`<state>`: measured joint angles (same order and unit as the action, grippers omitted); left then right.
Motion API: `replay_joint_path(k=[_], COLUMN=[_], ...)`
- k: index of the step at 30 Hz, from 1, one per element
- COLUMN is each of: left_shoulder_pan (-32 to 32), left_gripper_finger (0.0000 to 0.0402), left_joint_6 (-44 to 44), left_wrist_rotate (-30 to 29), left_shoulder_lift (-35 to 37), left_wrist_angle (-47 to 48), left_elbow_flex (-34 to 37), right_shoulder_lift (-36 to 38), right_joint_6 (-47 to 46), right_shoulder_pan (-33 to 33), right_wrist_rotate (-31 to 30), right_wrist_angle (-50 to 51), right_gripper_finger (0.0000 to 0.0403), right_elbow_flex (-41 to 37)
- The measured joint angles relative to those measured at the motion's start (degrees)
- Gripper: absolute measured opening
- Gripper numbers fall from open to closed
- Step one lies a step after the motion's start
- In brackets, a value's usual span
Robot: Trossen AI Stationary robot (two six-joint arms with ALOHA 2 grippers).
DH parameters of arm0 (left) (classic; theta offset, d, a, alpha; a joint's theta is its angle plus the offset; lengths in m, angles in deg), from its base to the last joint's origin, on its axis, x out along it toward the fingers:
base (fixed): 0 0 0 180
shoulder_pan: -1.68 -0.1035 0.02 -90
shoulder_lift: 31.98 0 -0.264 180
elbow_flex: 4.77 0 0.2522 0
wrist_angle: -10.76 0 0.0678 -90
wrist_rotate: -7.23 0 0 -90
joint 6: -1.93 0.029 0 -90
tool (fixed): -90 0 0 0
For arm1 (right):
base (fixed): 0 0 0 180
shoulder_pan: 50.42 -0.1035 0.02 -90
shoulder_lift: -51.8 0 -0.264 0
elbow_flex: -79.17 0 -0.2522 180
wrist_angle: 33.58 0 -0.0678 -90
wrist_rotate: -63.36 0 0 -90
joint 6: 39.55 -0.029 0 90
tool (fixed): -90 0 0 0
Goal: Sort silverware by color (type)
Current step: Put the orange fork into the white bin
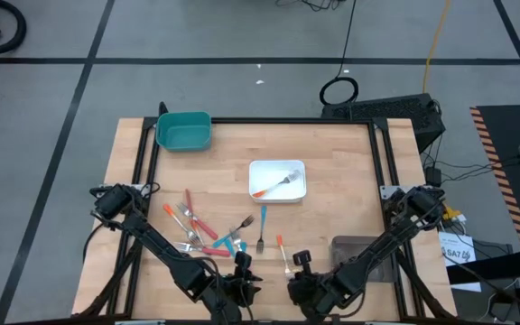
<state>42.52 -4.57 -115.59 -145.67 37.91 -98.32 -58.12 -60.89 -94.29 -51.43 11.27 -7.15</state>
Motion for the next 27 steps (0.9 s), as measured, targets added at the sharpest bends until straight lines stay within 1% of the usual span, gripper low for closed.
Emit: replay_joint_path(k=[8,14,18,24,27], left_shoulder_pan=[-1.0,-2.2,-2.6,-3.0,-3.0], left_gripper_finger=[0.0131,0.0131,0.0131,0.0131,0.0131], left_joint_6=[0.1,-0.7,-0.4,0.4,0.3], left_wrist_rotate=[0.0,0.0,0.0,0.0,0.0], left_shoulder_lift=[0.0,0.0,0.0,0.0,0.0], left_wrist_angle=[0.0,0.0,0.0,0.0,-0.1], left_elbow_flex=[0.0,0.0,0.0,0.0,0.0], right_shoulder_lift=[2.0,2.0,2.0,2.0,2.0], right_joint_6=[1.0,1.7,4.1,4.9,5.0], right_shoulder_pan=[-3.2,-4.7,-5.3,-6.6,-7.6], right_wrist_rotate=[-7.8,-10.2,-13.8,-17.0,-17.4], right_wrist_angle=[3.4,4.9,5.3,7.5,8.3], right_gripper_finger=[0.0000,0.0001,0.0001,0.0001,0.0001], right_elbow_flex=[0.0,0.0,0.1,2.6,4.4])
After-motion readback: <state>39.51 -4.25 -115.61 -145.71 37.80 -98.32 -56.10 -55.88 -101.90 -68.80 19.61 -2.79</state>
